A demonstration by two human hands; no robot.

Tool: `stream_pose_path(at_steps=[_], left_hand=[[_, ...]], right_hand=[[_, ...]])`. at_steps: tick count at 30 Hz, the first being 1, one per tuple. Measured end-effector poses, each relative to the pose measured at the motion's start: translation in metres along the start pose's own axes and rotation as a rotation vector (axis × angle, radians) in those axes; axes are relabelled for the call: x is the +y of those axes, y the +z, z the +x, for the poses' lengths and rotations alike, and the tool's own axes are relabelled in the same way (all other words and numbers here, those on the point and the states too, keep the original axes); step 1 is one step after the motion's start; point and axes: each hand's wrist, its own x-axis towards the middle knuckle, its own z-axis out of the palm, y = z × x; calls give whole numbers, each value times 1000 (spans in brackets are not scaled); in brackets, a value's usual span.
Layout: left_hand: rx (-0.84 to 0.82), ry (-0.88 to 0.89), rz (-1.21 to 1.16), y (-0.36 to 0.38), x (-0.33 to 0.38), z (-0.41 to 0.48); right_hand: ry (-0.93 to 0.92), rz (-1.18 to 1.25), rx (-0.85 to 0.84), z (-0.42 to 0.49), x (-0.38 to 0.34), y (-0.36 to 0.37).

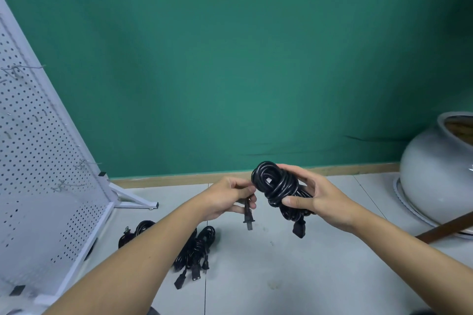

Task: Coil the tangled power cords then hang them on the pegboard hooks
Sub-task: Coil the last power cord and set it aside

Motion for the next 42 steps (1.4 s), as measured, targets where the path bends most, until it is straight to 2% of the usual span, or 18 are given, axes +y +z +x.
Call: stream_pose_path(at_steps=[7, 13, 19, 24, 29, 34, 38, 42], left_hand=[[59, 123, 170, 23, 18, -7], [53, 167, 31, 31, 33, -12], [27, 209, -99, 36, 43, -19], [74, 221, -170, 35, 45, -18], [2, 231, -214, 33, 49, -21], [29, 336, 35, 37, 49, -27], [299, 490, 414, 33, 48, -25], [528, 810, 743, 31, 43, -19]], right_hand=[[-44, 32, 151, 7, 11, -4], [-80, -142, 136, 5, 10, -6], [-109, -181, 146, 4, 9, 0], [-127, -163, 196, 5, 6, -3], [-128, -150, 228, 6, 7, -3], [-67, -115, 246, 6, 6, -4], [-56, -152, 235, 4, 5, -8], [-45, -123, 297, 8, 3, -6]])
